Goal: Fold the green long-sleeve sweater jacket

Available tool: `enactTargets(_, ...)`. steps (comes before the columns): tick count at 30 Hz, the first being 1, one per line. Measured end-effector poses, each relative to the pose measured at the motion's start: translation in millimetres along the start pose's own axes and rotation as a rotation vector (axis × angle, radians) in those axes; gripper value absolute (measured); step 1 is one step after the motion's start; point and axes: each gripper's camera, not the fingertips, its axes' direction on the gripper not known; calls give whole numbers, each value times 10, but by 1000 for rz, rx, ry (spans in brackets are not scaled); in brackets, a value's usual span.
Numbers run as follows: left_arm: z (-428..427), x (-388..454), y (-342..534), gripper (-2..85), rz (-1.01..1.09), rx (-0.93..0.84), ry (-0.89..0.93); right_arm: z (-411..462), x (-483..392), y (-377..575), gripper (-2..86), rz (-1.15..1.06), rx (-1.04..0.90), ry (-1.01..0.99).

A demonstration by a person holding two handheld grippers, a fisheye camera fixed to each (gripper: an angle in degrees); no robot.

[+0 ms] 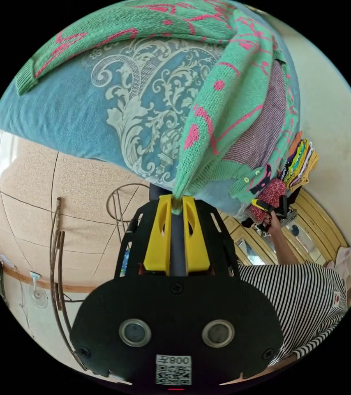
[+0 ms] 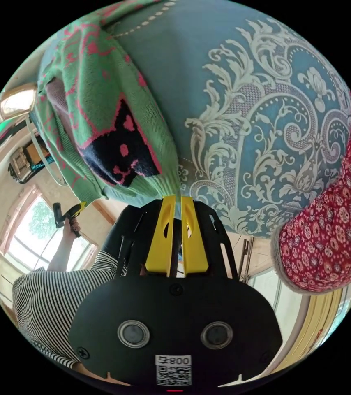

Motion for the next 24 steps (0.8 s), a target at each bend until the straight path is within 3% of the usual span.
enactTargets(3,-65,153,70,60,38,58,-100,-224,-46,114,9,5,53,84)
enactTargets(9,-355,459,-125,60,86,278,-101,-987,-417,16,19,-52,323,-6)
enactTargets(17,-388,1444,-1886,81,391,371,-29,-2078,-1640,-986,67,-304,558,29)
enactTargets(24,-243,1827,-3419,95,473,425,7,-2776,-2273,-1599,79,-327,633,373)
